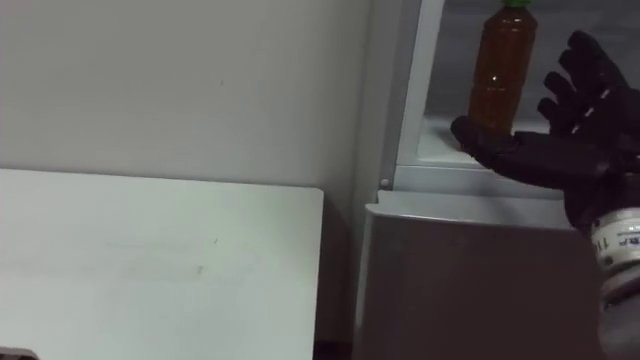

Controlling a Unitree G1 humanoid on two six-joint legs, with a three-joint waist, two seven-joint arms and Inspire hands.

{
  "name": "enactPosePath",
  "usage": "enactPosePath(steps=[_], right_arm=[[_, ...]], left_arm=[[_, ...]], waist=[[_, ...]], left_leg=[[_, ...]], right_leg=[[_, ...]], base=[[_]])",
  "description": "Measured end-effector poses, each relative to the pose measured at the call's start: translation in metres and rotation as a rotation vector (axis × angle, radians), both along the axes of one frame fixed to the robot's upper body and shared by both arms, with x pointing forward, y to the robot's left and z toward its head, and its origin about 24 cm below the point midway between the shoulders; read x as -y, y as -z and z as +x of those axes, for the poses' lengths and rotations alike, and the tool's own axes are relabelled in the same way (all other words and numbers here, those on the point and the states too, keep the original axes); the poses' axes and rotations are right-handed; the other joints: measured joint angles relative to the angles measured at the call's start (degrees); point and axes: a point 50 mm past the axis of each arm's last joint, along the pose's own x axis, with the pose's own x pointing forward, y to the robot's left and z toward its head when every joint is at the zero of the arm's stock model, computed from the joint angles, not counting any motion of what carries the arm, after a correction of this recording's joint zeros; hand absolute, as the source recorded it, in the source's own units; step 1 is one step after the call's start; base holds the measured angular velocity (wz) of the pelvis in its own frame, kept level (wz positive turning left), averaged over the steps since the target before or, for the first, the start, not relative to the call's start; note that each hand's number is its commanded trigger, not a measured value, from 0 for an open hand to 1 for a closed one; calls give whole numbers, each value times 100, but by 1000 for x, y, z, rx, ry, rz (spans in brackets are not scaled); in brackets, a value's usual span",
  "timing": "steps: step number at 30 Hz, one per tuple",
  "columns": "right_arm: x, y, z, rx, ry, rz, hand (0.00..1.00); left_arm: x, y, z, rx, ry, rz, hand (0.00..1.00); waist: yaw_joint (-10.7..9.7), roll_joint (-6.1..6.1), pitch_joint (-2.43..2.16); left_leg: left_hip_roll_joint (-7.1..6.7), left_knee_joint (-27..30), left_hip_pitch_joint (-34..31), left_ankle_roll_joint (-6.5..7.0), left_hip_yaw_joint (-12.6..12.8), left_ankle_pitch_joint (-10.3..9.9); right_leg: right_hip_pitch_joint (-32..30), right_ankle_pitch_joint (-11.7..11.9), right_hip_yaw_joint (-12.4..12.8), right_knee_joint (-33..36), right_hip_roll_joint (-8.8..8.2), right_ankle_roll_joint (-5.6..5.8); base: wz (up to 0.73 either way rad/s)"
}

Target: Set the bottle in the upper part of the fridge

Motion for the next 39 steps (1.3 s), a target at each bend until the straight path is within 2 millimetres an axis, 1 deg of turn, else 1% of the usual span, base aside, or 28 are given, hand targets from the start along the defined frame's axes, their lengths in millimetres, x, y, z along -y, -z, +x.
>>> enactPosePath(steps=[3,4,8,10,12,13,15,16,17,18,20,21,22,24,25,27,30,34,35,36,37,39], right_arm=[[-2,0,-3,52,7,20,0],[-2,1,-4,60,15,16,0],[-5,16,-19,83,47,41,0],[-5,23,-22,79,56,72,0],[-6,36,-27,54,106,110,0],[-6,38,-29,49,117,122,0],[-5,46,-35,39,200,102,0],[-5,49,-37,38,229,82,0],[-6,53,-40,32,279,49,0],[-7,57,-43,29,322,29,0],[-7,63,-48,23,383,21,0],[-6,68,-50,10,412,14,0],[-5,71,-51,-1,424,9,0],[-2,90,-53,-75,485,-17,0],[-1,96,-54,-101,503,-23,0],[5,115,-58,-188,559,-31,0],[8,131,-62,-256,605,-1,0],[13,144,-66,-315,642,41,0],[15,151,-69,-343,659,56,0],[18,161,-71,-385,676,75,0],[20,167,-72,-412,687,83,0],[26,193,-81,-535,728,80,0]], left_arm=[[7,3,-4,-20,42,-9,0],[8,4,-4,-19,48,-12,0],[18,7,-7,-18,38,-32,0],[22,8,-9,-23,40,-42,0],[27,10,-10,-31,69,-53,0],[29,10,-10,-31,74,-56,0],[32,11,-8,-26,90,-62,0],[32,11,-7,-23,92,-61,0],[32,11,-6,-19,93,-59,0],[32,12,-2,-12,97,-58,0],[32,12,0,-8,98,-51,0],[32,13,4,-4,101,-49,0],[33,13,5,0,104,-48,0],[34,13,7,11,115,-40,0],[34,13,8,14,115,-39,0],[36,13,9,29,117,-38,0],[36,13,9,36,93,-34,0],[37,13,8,33,97,-31,0],[38,13,10,41,96,-32,0],[37,13,10,43,87,-31,0],[38,13,11,46,76,-32,0],[37,13,12,49,70,-33,0]], waist=[[-2,31,-3],[-4,24,0],[-3,11,-3],[-3,13,2],[5,38,15],[6,47,19],[7,87,27],[15,94,26],[27,119,23],[5,147,22],[-2,165,6],[-17,207,8],[-14,215,0],[-13,238,-11],[-14,241,-13],[-29,266,-9],[-51,285,-9],[-130,280,-9],[-149,274,-10],[-153,267,-18],[-158,269,-17],[-159,263,-22]], left_leg=[[5,-1,10,-1,27,-1],[5,-1,10,-1,33,-1],[-6,24,10,12,34,-39],[-11,24,19,21,65,-44],[-18,25,75,31,111,-49],[-16,24,87,35,136,-51],[-12,24,86,51,184,-70],[-7,23,86,53,207,-77],[-3,19,86,51,233,-92],[-5,18,73,54,237,-101],[-6,7,49,55,244,-102],[0,-14,48,55,271,-102],[1,-27,54,55,282,-102],[5,-91,96,50,319,-104],[7,-101,100,49,323,-106],[9,-129,101,49,332,-106],[8,-159,95,47,346,-104],[-4,-170,82,49,351,-105],[-8,-168,85,50,352,-104],[-12,-166,84,50,353,-104],[-13,-164,84,51,353,-104],[-17,-167,109,51,351,-104]], right_leg=[[-2,0,11,-1,3,0],[-4,0,9,-3,2,0],[-20,-6,39,-26,-9,7],[-34,-20,111,-36,-8,22],[-37,-44,163,-36,-11,41],[-38,-46,167,-32,-13,44],[-54,-48,182,-31,-20,48],[-62,-48,195,-26,-20,49],[-86,-49,264,-13,-13,50],[-100,-48,272,-14,-11,52],[-131,-45,276,6,-11,55],[-147,-43,295,16,-8,55],[-148,-42,306,16,-6,55],[-139,-42,316,21,-6,55],[-141,-42,315,29,-6,55],[-171,-42,311,76,-7,56],[-171,-42,334,73,-6,56],[-189,-45,343,62,-15,60],[-202,-47,339,40,-17,64],[-189,-48,339,13,-18,65],[-173,-47,339,-19,-17,65],[-146,-49,329,-33,-20,75]], base=[[-3],[-3],[-1],[-9],[-11],[-11],[-10],[-15],[-16],[-14],[-5],[-8],[-9],[-10],[-6],[-4],[-5],[0],[0],[0],[0],[0]])
